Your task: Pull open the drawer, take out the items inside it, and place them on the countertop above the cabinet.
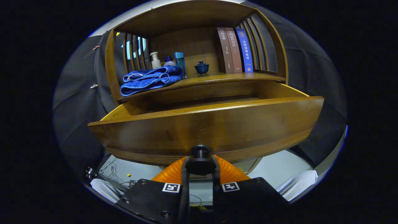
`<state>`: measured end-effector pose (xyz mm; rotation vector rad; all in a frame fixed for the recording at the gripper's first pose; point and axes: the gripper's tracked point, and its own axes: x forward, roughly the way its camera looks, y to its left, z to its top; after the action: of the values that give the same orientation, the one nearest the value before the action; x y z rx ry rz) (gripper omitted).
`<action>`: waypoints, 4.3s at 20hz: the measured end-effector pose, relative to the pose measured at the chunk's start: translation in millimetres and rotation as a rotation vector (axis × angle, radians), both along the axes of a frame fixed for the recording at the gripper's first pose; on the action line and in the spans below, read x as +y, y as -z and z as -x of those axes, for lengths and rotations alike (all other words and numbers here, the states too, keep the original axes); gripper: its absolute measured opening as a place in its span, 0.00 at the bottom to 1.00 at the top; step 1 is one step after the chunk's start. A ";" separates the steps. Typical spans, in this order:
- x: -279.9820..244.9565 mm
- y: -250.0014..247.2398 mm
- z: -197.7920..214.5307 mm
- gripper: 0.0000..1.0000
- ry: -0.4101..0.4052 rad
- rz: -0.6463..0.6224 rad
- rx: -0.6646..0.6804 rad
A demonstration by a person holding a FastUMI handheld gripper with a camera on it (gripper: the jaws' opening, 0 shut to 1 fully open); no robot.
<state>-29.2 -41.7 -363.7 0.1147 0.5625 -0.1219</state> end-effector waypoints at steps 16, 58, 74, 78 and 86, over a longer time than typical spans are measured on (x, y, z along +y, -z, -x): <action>4.7 -66.1 26.7 0.99 0.075 -0.050 -0.017; -8.6 37.2 -123.1 0.37 -0.065 0.065 0.800; 8.6 -61.7 -77.3 0.36 -0.236 0.045 0.848; 7.4 -83.9 -71.0 0.36 -0.240 0.027 0.866; 4.0 -122.2 -55.8 0.36 -0.240 -0.004 0.815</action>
<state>26.6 -37.6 -241.5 -0.0052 1.3837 0.0755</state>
